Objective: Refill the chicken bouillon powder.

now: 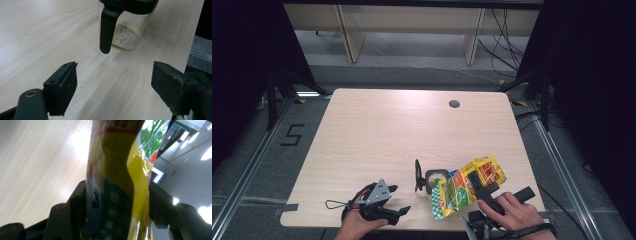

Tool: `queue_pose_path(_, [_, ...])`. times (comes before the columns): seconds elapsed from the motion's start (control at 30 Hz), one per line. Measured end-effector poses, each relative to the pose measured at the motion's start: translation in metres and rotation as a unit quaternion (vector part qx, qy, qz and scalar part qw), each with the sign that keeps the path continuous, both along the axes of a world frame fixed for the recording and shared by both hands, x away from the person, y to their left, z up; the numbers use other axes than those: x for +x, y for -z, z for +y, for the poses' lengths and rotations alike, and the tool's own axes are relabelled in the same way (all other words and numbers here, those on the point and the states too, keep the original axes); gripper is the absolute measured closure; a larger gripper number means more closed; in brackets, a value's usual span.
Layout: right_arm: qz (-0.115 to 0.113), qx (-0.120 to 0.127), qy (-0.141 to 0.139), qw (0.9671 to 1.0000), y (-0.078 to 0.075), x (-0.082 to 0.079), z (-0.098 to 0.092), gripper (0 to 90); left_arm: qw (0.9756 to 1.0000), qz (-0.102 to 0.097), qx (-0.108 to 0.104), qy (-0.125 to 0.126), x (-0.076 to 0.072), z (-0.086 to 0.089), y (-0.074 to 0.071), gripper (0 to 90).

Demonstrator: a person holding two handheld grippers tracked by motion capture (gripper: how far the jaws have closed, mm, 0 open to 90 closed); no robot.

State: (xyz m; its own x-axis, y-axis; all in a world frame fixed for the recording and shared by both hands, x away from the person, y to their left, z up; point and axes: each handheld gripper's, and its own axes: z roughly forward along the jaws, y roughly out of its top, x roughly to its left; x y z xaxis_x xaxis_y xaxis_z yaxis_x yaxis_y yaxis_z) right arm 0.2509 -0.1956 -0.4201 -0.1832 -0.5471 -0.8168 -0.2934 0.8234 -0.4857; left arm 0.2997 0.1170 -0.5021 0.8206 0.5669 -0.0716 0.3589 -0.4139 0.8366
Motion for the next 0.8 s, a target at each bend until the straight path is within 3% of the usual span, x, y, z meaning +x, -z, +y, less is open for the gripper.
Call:
queue_pose_path(0.03, [-0.005,-0.013,-0.011,0.9998,-0.0024,0.0012,0.0002,44.0,1.0000,0.000,0.001,0.003,0.0006,0.0002,0.0003,20.5])
queue_pose_path(0.1, [-0.002,-0.013,-0.011,0.9999,-0.0008,0.0010,0.0012,44.1,1.0000,0.000,0.006,0.003,0.0003,0.0003,-0.0005,20.5])
queue_pose_path(0.17, [0.005,0.002,-0.002,1.0000,0.0045,0.0005,0.0021,44.8,0.9998,-0.008,0.015,0.009,0.0014,0.0016,-0.0013,20.5])
queue_pose_path(0.23, [0.008,0.005,-0.002,1.0000,0.0045,0.0014,0.0014,44.8,1.0000,-0.002,0.001,0.003,0.0004,0.0003,0.0000,20.5])
queue_pose_path(0.27, [0.004,-0.014,-0.013,0.9998,0.0023,0.0030,0.0015,44.9,1.0000,-0.001,0.002,0.000,0.0000,0.0003,-0.0001,20.5])
queue_pose_path(0.3, [0.007,0.001,0.000,1.0000,0.0033,0.0014,0.0006,44.9,1.0000,0.001,-0.001,0.000,-0.0001,-0.0001,0.0000,20.5])
queue_pose_path(0.33, [0.009,-0.018,-0.006,0.9998,0.0005,0.0027,0.0013,44.9,1.0000,0.000,0.000,0.000,0.0000,0.0000,0.0000,20.5])
queue_pose_path(0.4, [0.010,-0.016,-0.006,0.9998,0.0008,0.0029,0.0012,44.9,1.0000,-0.001,0.001,0.003,0.0004,0.0000,0.0002,20.5])
queue_pose_path(0.43, [0.013,0.001,0.006,0.9999,0.0030,0.0013,0.0008,44.9,1.0000,-0.001,0.006,0.005,0.0005,0.0004,-0.0004,20.5])
queue_pose_path(0.47, [0.013,0.002,0.005,0.9999,0.0029,0.0014,0.0009,45.0,1.0000,0.000,0.001,0.003,0.0003,0.0001,0.0001,20.5])
queue_pose_path(0.5, [0.009,-0.016,-0.012,0.9998,0.0009,0.0037,0.0010,44.9,1.0000,-0.001,0.001,0.003,0.0004,0.0001,0.0002,20.5])
queue_pose_path(0.6, [0.007,-0.011,-0.014,0.9998,0.0015,0.0038,0.0004,44.9,1.0000,0.000,0.001,0.002,0.0005,0.0002,0.0003,20.5])
queue_pose_path(0.63, [0.007,-0.011,-0.014,0.9998,0.0015,0.0041,0.0005,44.9,1.0000,0.000,0.001,0.003,0.0004,0.0001,0.0002,20.5])
queue_pose_path(0.67, [0.011,0.008,-0.002,0.9999,0.0038,0.0024,-0.0002,44.9,1.0000,0.000,0.000,0.003,0.0004,0.0001,0.0002,20.5])
queue_pose_path(0.7, [0.014,-0.001,0.001,0.9999,0.0025,0.0025,0.0004,44.9,1.0000,-0.001,0.001,0.003,0.0004,0.0001,0.0002,20.5])
queue_pose_path(0.8, [0.017,0.007,0.006,0.9998,0.0034,0.0024,-0.0001,45.0,1.0000,0.000,0.002,0.001,0.0002,0.0002,0.0000,20.5])
